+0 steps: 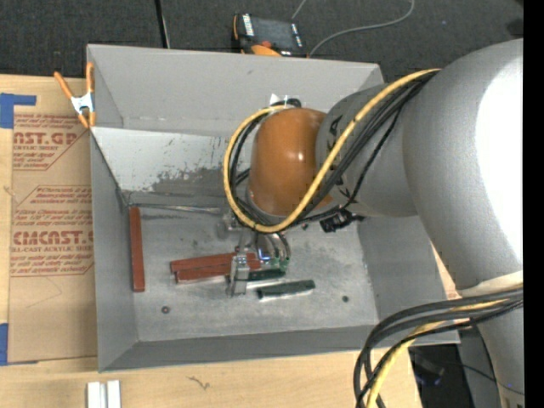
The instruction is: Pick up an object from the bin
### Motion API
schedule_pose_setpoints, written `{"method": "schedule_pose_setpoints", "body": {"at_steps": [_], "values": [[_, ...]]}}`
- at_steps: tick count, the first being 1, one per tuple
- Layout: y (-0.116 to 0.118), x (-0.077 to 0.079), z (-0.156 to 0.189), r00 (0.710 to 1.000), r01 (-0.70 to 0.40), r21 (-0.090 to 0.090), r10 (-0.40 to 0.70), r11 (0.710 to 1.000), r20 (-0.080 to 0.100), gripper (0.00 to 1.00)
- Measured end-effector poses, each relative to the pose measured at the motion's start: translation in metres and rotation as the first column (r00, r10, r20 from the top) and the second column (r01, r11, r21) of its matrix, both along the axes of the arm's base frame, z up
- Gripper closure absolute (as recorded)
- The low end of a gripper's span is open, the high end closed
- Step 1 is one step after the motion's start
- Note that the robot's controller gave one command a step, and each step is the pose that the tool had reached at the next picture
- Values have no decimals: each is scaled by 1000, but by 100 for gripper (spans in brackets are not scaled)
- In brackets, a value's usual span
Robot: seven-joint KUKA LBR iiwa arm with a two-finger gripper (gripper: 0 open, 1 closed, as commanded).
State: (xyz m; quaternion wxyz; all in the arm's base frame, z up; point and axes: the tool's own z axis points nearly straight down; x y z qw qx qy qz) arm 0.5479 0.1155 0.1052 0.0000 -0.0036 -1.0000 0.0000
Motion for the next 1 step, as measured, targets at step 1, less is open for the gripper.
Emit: {"method": "schedule_pose_setpoints", "body": {"at_steps": [1], "values": [[23,-11,-38,998,-58,1,58,998,-3,0]]}}
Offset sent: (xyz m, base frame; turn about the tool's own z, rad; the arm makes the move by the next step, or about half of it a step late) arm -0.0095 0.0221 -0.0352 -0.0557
